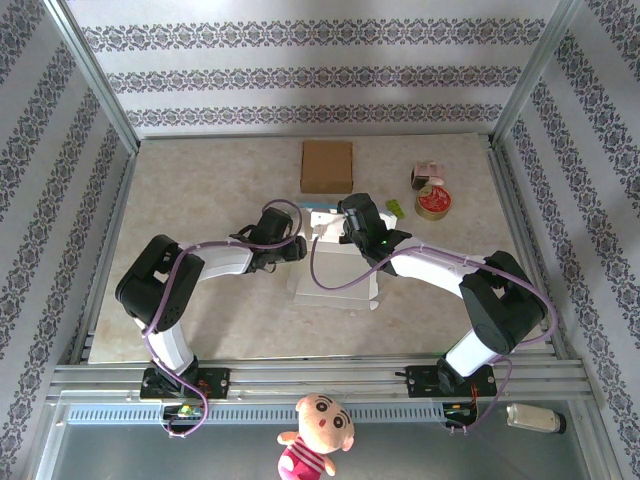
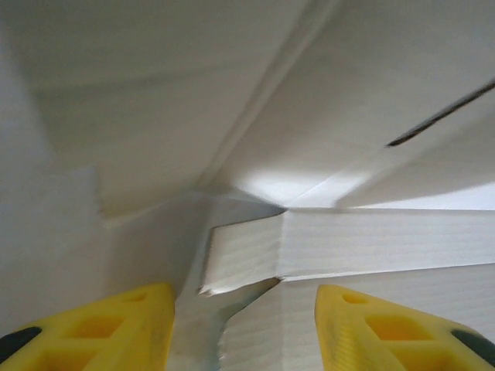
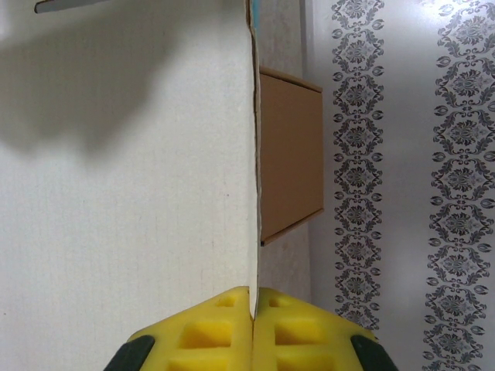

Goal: Fold the paper box

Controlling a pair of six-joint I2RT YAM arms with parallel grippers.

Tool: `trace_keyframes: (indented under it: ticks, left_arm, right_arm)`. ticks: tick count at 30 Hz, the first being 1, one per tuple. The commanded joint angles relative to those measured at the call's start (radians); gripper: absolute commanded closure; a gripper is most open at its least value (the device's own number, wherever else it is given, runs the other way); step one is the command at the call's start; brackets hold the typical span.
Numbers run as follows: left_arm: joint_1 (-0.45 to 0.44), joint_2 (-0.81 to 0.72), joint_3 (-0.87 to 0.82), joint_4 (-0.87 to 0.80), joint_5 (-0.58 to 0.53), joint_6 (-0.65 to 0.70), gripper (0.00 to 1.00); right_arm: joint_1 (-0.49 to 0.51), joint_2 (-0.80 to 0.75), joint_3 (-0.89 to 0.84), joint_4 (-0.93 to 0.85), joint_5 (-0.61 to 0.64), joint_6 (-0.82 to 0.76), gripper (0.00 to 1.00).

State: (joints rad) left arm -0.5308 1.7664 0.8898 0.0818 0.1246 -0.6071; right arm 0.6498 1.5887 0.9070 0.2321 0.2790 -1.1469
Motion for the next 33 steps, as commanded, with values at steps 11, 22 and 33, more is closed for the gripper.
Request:
trace_keyframes:
  ticks: [11,22,33]
  left_arm:
    - [-0.008,-0.055,0.014,0.108,0.1,0.026,0.66]
    - [-0.008,0.07,0.015,0.24,0.214,-0.08,0.65]
    - [0.001,-0.128,-0.039,0.221,0.121,-0.031,0.54]
  right_arm:
    - [-0.003,-0.001,-0.007,-0.001,-0.005,0.034,0.99]
    - [-0.001,-0.002,-0.009,0.001,-0.001,0.038,0.99]
    - [-0.004,-0.001,-0.024,0.019,0.02,0.02,0.99]
